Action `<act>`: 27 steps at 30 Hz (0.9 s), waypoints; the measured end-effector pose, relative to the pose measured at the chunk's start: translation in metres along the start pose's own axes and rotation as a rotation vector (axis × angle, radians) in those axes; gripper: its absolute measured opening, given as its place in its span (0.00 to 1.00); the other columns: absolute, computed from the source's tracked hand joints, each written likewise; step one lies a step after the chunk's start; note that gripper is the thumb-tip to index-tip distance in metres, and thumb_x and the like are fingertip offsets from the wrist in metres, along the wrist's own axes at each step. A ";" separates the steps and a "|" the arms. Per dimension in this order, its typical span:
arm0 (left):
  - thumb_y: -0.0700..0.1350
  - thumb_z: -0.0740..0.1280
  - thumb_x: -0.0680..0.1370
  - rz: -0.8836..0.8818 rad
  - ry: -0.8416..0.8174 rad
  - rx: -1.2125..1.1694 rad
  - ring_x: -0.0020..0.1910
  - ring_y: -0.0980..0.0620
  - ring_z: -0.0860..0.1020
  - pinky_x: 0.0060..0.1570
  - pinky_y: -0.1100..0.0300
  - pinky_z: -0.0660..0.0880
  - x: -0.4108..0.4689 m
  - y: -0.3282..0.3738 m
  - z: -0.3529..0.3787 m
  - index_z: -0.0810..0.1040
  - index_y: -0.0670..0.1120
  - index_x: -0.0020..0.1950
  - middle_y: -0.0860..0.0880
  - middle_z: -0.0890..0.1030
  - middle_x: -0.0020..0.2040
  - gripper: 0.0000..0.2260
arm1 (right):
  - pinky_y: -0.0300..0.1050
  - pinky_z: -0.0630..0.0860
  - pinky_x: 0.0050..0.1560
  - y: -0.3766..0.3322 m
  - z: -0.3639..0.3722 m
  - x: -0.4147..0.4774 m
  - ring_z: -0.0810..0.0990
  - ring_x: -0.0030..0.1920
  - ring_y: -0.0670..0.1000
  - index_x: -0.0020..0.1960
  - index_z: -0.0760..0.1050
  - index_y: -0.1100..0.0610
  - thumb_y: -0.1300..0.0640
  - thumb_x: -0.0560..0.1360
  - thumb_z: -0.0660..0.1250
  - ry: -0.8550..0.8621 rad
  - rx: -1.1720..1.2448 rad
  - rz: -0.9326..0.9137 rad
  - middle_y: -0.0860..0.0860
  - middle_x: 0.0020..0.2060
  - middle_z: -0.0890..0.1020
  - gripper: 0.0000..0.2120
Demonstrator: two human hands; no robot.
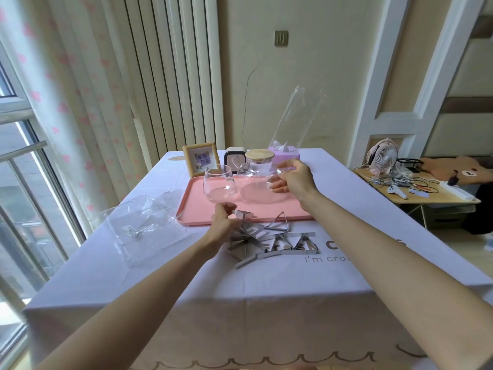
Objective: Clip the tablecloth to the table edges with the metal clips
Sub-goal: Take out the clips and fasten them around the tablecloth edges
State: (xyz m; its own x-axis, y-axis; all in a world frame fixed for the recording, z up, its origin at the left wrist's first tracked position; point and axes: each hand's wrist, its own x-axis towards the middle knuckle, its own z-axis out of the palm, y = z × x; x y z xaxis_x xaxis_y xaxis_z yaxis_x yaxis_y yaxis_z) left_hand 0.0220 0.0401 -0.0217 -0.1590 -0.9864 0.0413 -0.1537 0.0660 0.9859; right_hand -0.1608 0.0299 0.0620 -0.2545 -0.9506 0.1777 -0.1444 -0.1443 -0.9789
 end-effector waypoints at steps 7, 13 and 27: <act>0.68 0.61 0.64 0.151 -0.118 0.549 0.67 0.50 0.60 0.68 0.51 0.59 -0.008 -0.004 -0.001 0.60 0.50 0.70 0.49 0.63 0.67 0.39 | 0.36 0.64 0.22 -0.007 0.010 -0.005 0.71 0.20 0.46 0.51 0.66 0.58 0.68 0.77 0.59 -0.036 -0.033 -0.076 0.54 0.33 0.82 0.06; 0.63 0.62 0.71 0.269 0.113 -0.048 0.55 0.50 0.77 0.45 0.66 0.72 -0.015 0.029 -0.009 0.61 0.45 0.67 0.44 0.77 0.59 0.32 | 0.34 0.60 0.21 -0.010 0.020 -0.009 0.65 0.17 0.44 0.41 0.70 0.54 0.63 0.77 0.63 -0.096 0.000 -0.072 0.56 0.34 0.83 0.07; 0.29 0.58 0.72 0.185 0.651 0.211 0.47 0.45 0.80 0.52 0.53 0.76 0.013 0.059 -0.100 0.80 0.39 0.50 0.41 0.82 0.51 0.15 | 0.36 0.69 0.24 0.007 0.060 -0.021 0.76 0.24 0.47 0.58 0.72 0.57 0.56 0.78 0.64 -0.566 -0.181 0.063 0.55 0.39 0.83 0.10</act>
State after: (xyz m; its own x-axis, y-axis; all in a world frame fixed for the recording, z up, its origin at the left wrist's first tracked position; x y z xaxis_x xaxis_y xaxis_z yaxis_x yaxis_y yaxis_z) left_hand 0.1082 0.0157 0.0529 0.4041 -0.8413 0.3589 -0.3770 0.2043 0.9034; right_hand -0.0987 0.0328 0.0457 0.2741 -0.9616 -0.0096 -0.3185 -0.0814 -0.9444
